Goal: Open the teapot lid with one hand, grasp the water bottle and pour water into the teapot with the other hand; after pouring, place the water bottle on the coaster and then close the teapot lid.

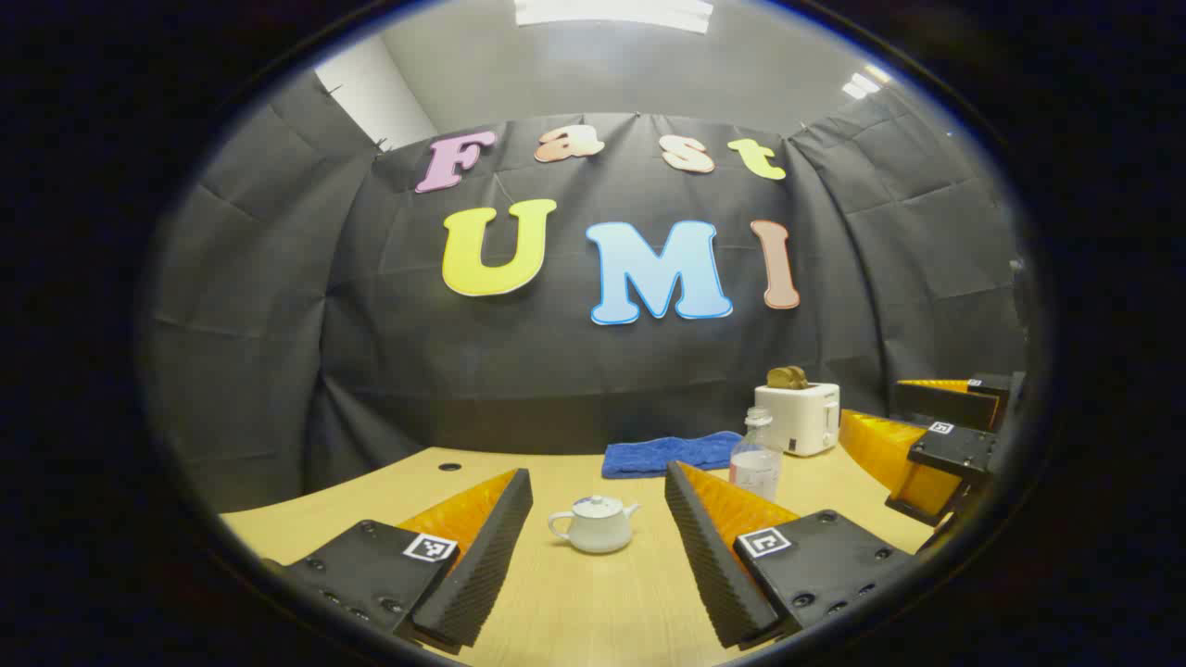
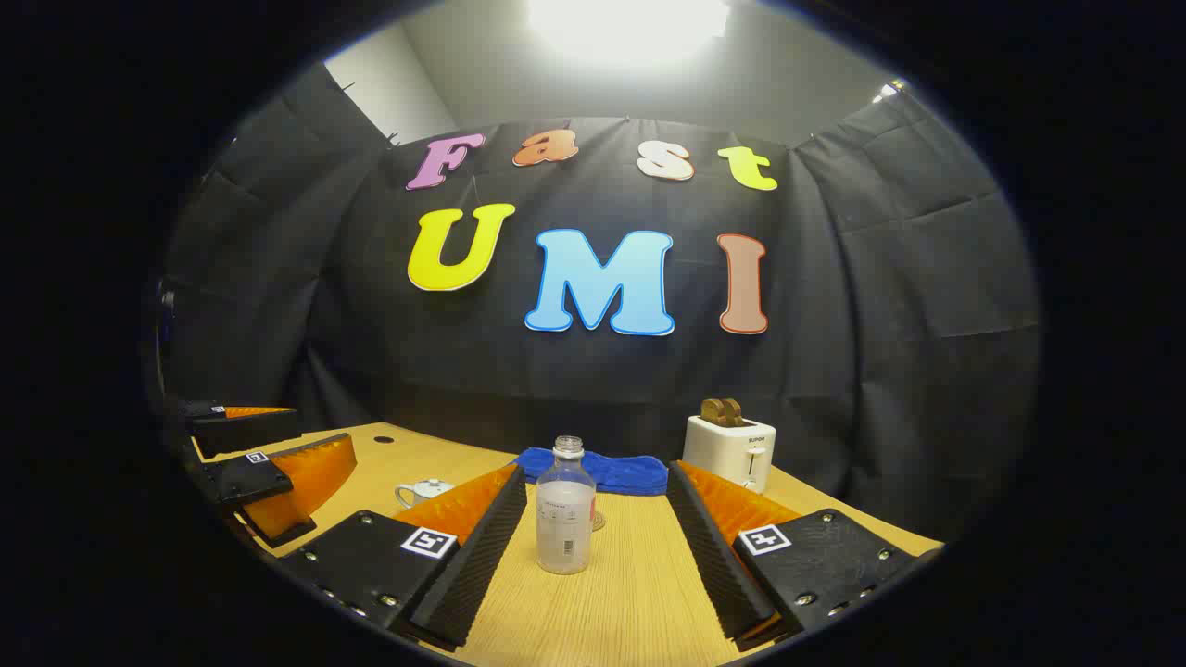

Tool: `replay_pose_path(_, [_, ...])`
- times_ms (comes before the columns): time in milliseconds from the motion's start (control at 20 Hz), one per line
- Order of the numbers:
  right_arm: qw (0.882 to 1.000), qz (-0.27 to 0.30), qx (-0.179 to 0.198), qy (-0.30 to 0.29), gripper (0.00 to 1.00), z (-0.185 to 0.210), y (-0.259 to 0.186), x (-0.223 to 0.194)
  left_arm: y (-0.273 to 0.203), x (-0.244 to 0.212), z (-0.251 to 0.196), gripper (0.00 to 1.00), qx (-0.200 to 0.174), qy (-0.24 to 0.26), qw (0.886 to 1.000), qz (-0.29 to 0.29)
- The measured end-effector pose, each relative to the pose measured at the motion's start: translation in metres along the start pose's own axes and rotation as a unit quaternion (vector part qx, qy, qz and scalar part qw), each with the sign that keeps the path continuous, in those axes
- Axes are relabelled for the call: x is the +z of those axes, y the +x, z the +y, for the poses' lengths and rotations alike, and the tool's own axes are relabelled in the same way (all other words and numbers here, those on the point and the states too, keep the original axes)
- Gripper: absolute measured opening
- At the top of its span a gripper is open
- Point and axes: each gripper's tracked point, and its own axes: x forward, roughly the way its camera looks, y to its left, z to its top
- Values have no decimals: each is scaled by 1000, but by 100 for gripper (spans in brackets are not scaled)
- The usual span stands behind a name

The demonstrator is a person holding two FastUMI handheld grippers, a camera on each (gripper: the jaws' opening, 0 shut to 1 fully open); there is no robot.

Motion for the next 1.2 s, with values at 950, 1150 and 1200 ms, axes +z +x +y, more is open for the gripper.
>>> replay_pose_path(950, [1000,21,23,-2,95,17,16,-19,25,-23,2,97,-13,-1,1000,24])
replay_pose_path(1150, [999,38,25,5,95,17,33,-29,49,-41,2,98,-28,-4,999,42])
replay_pose_path(1200, [999,44,24,7,95,17,38,-32,57,-48,0,98,-36,-6,998,51])
